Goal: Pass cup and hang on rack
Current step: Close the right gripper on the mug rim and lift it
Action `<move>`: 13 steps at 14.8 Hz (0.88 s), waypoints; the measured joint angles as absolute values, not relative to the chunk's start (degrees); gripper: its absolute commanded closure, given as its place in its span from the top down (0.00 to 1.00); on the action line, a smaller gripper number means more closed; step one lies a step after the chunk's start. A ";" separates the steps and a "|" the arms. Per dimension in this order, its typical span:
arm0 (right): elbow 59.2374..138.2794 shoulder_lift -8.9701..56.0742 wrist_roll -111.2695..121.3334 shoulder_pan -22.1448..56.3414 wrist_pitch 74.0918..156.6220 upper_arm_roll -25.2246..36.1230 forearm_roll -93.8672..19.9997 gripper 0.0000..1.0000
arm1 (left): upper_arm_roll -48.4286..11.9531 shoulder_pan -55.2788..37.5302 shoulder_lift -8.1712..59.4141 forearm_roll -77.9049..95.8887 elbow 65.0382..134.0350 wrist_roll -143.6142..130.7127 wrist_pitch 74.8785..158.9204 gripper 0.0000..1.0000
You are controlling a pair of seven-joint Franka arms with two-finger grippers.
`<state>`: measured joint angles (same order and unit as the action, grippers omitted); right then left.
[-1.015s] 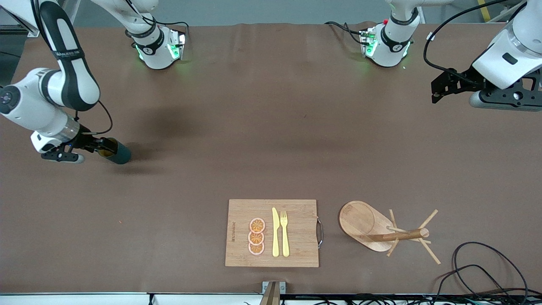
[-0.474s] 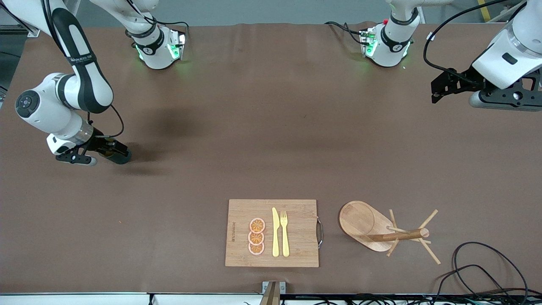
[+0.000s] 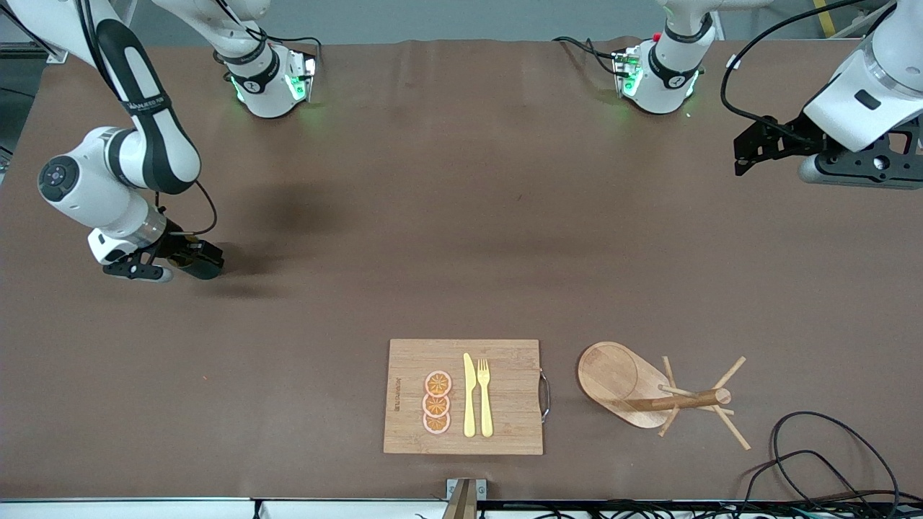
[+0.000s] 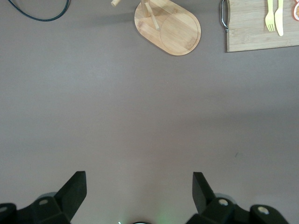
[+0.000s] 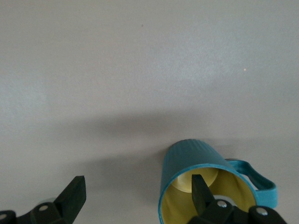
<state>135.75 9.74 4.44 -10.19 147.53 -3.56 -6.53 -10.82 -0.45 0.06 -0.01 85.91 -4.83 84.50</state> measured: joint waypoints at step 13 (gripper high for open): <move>139.28 9.78 4.74 -9.90 150.60 -3.45 -4.45 0.01 | -10.83 -0.26 0.06 -0.01 85.91 -4.83 84.50 1.00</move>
<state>139.28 9.78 4.74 -9.90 150.60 -3.45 -4.45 -10.83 -0.26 0.06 -0.01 85.91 -4.83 84.50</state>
